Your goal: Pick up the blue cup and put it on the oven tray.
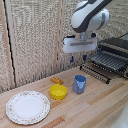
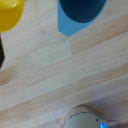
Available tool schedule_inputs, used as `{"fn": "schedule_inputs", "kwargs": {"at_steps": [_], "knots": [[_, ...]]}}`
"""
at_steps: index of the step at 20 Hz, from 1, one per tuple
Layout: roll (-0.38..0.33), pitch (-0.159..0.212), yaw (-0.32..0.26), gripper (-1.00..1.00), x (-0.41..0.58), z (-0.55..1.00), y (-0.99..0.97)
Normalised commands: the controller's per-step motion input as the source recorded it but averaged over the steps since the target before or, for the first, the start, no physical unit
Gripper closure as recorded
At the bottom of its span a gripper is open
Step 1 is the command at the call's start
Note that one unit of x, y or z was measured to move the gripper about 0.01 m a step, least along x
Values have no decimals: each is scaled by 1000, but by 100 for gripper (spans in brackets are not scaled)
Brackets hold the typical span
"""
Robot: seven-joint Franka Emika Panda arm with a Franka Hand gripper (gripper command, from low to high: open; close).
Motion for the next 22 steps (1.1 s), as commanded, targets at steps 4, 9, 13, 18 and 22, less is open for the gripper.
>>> {"fn": "schedule_inputs", "kwargs": {"at_steps": [4, 9, 13, 18, 22], "knots": [[0, -6, 0, -100, -246, -445, -569], [0, -35, 6, -100, -366, -467, -379], [-11, -62, 31, -100, -338, -506, -195], [-26, -79, 69, -100, -149, -543, -161], [-40, -99, 112, -100, 21, -495, -71]]}}
